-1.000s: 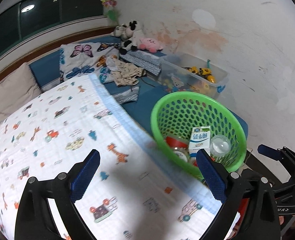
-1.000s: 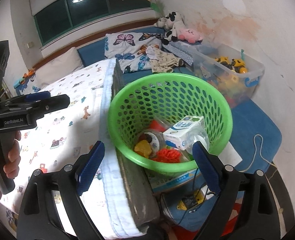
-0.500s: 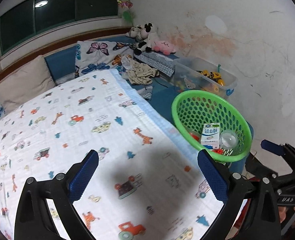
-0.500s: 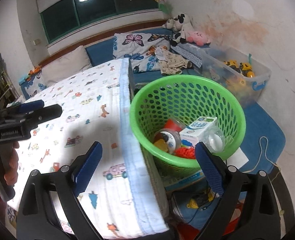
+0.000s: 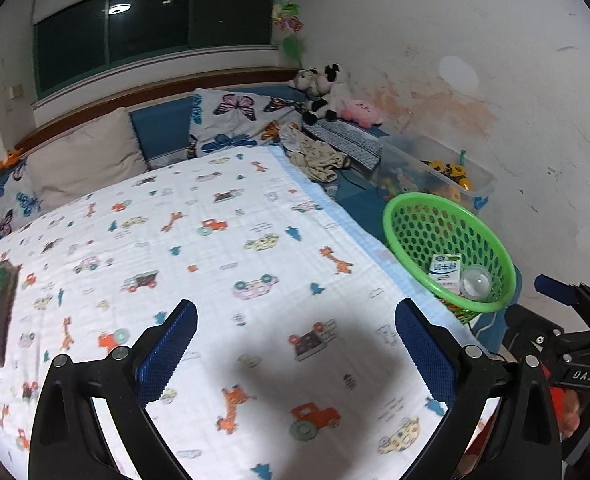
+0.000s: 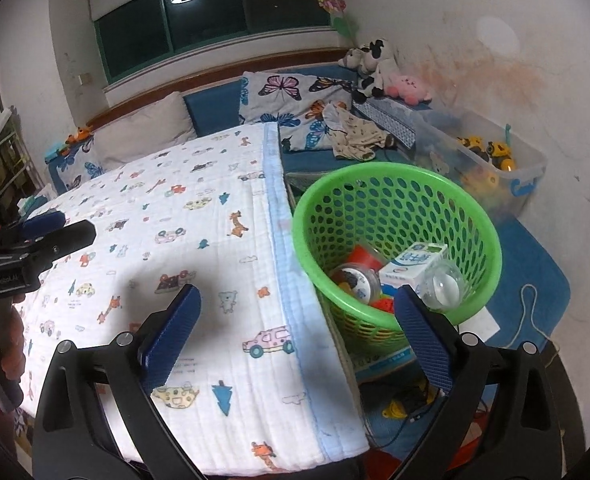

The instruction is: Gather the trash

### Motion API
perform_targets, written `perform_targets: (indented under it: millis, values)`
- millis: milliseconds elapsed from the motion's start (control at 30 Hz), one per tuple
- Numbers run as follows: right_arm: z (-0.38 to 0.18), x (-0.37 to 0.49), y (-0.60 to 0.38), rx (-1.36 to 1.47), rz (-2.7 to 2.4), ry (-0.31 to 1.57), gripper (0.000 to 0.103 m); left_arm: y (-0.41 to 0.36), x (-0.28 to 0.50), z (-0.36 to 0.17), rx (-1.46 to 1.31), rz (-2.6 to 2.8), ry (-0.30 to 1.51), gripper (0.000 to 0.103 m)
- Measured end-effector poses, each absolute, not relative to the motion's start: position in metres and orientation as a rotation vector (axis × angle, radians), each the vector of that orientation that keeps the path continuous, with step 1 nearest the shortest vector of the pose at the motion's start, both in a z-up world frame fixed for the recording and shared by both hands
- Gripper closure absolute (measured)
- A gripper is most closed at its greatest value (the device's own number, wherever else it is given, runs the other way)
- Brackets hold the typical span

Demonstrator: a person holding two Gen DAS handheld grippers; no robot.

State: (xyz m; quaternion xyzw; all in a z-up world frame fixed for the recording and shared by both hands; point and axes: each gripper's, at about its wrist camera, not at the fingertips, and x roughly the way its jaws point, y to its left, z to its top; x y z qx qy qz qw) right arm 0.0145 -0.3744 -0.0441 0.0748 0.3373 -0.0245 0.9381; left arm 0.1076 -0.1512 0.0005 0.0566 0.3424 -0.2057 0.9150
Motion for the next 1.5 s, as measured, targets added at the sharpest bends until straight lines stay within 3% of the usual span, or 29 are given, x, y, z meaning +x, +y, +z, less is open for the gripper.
perform_targets:
  millis: [600, 1500]
  values:
    - [-0.039, 0.011, -0.349, 0.117, -0.028, 0.682, 0.006, -0.101, 0.094, -0.003, 0.032, -0.308, 0.706, 0.007]
    - [-0.036, 0.014, -0.335, 0.095, 0.004, 0.676, 0.005, -0.090, 0.080, -0.003, 0.046, -0.284, 0.696, 0.007]
